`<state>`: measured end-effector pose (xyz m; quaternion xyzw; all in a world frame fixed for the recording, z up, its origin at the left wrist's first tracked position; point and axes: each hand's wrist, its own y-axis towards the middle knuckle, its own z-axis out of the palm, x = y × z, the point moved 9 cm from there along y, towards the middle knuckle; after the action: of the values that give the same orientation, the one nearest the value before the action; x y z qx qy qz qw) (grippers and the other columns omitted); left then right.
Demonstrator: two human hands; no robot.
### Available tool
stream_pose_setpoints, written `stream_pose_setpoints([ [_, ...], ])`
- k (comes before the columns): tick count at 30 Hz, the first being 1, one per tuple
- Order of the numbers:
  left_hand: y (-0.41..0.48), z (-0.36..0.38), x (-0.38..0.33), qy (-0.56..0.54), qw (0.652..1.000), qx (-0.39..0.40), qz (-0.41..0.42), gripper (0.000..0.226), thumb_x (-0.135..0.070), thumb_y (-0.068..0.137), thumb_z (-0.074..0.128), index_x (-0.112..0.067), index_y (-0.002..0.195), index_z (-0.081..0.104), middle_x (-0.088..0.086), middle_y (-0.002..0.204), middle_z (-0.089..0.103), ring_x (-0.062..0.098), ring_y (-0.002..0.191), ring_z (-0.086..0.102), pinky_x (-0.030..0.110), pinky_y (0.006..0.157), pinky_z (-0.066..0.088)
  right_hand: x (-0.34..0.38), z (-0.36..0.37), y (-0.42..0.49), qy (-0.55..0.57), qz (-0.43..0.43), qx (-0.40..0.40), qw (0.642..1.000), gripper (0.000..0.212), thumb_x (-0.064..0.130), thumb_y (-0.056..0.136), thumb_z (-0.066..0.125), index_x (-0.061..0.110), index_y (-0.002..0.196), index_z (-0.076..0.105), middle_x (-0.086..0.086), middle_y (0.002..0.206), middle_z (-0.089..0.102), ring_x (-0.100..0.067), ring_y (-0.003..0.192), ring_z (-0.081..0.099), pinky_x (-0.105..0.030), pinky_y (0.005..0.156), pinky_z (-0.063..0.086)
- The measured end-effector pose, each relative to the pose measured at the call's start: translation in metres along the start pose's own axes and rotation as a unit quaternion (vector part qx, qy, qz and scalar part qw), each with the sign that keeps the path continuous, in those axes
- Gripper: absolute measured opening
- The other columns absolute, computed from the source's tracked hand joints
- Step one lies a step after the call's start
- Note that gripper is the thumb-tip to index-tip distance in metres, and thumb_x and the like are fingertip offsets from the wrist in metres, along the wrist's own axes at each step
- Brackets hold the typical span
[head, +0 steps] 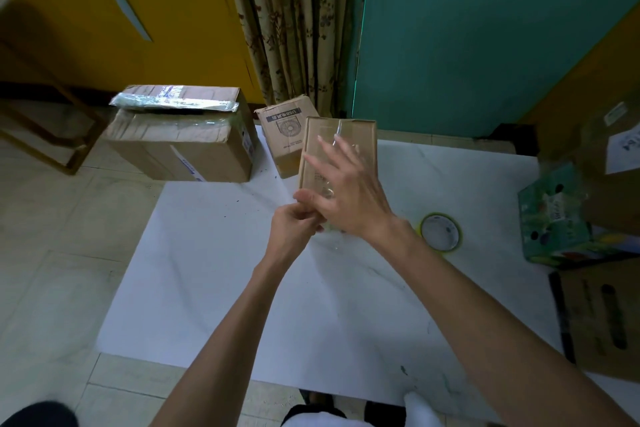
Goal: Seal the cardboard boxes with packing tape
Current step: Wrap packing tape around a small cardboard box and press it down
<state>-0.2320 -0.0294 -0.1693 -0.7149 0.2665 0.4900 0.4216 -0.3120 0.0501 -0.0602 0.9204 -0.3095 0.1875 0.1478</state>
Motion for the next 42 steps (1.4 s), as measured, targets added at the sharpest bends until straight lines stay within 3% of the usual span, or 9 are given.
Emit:
stream_pose_setpoints([
  [3,0.0,-0.002,0.003,-0.018,1.0,0.005,-0.004,0.012,-0.002,0.091,0.07,-0.009,0.086,0.079,0.0,0.069,0.074,0.009,0.062,0.066,0.02,0.063,0.052,-0.015,0.033,0.009,-0.079,0.004,0.081,0.994,0.068,0.056,0.094,0.052,0.027,0.153,0.034,-0.008,0.164,0.018,-0.031,0.152,0.009,-0.05,0.122,0.004],
  [11,0.003,-0.002,0.013,-0.071,0.997,-0.004,-0.006,0.017,0.013,0.085,0.067,0.004,0.094,0.078,0.002,0.074,0.075,0.006,0.069,0.068,0.016,0.068,0.052,-0.025,0.043,0.001,-0.078,-0.026,0.029,0.996,0.073,0.053,0.088,0.062,0.024,0.15,0.039,-0.008,0.161,0.026,-0.032,0.151,0.015,-0.049,0.123,0.009],
  [18,0.004,-0.006,0.013,-0.049,0.996,-0.038,0.068,0.018,0.009,0.084,0.074,-0.005,0.093,0.08,0.004,0.085,0.079,0.013,0.081,0.072,0.029,0.085,0.06,-0.023,0.044,0.0,-0.084,-0.033,0.019,0.996,0.073,0.051,0.087,0.065,0.023,0.15,0.041,-0.008,0.16,0.028,-0.032,0.151,0.018,-0.048,0.122,0.01],
  [22,0.01,-0.009,0.041,0.006,0.999,-0.032,-0.015,0.02,0.001,0.082,0.078,-0.017,0.09,0.078,0.005,0.079,0.078,0.014,0.075,0.071,0.035,0.08,0.059,-0.03,0.041,-0.001,-0.082,-0.021,0.002,0.996,0.07,0.047,0.087,0.067,0.024,0.149,0.042,-0.007,0.159,0.031,-0.032,0.15,0.021,-0.05,0.122,0.014],
  [25,-0.002,-0.024,0.097,0.111,0.987,-0.008,-0.116,0.042,-0.014,0.08,0.086,-0.009,0.12,0.073,0.005,0.087,0.078,0.013,0.085,0.074,0.034,0.09,0.058,-0.042,0.035,0.001,-0.076,-0.014,-0.013,0.997,0.073,0.043,0.084,0.073,0.024,0.148,0.044,-0.007,0.158,0.035,-0.033,0.148,0.026,-0.051,0.12,0.02],
  [28,-0.015,-0.019,0.106,0.112,0.989,-0.002,-0.098,0.027,-0.017,0.085,0.082,-0.008,0.11,0.078,0.001,0.1,0.078,0.008,0.094,0.073,0.034,0.098,0.056,-0.038,0.037,0.004,-0.081,-0.025,-0.013,0.996,0.074,0.042,0.082,0.075,0.024,0.147,0.045,-0.006,0.157,0.036,-0.033,0.148,0.027,-0.05,0.12,0.018],
  [35,0.009,0.0,0.076,0.02,0.998,-0.057,-0.018,0.031,-0.036,0.08,0.084,-0.018,0.103,0.073,-0.004,0.097,0.075,0.014,0.092,0.071,0.035,0.084,0.06,-0.037,0.039,0.001,-0.076,-0.02,-0.019,0.997,0.073,0.043,0.083,0.074,0.024,0.148,0.044,-0.006,0.158,0.035,-0.032,0.149,0.024,-0.048,0.12,0.014],
  [38,0.015,0.003,0.073,-0.022,0.992,-0.119,-0.039,0.025,-0.033,0.081,0.084,-0.014,0.089,0.069,-0.001,0.084,0.072,0.016,0.081,0.068,0.036,0.078,0.058,-0.037,0.04,0.001,-0.07,-0.017,-0.015,0.997,0.073,0.045,0.084,0.072,0.024,0.148,0.044,-0.006,0.158,0.034,-0.031,0.149,0.023,-0.047,0.12,0.012],
  [42,0.016,0.0,0.079,0.045,0.983,-0.164,-0.072,0.042,-0.051,0.08,0.08,-0.014,0.089,0.062,-0.003,0.082,0.066,0.016,0.077,0.062,0.03,0.066,0.049,-0.037,0.04,0.001,-0.069,-0.015,-0.015,0.997,0.073,0.044,0.084,0.072,0.025,0.148,0.043,-0.005,0.159,0.033,-0.031,0.149,0.023,-0.048,0.121,0.014],
])
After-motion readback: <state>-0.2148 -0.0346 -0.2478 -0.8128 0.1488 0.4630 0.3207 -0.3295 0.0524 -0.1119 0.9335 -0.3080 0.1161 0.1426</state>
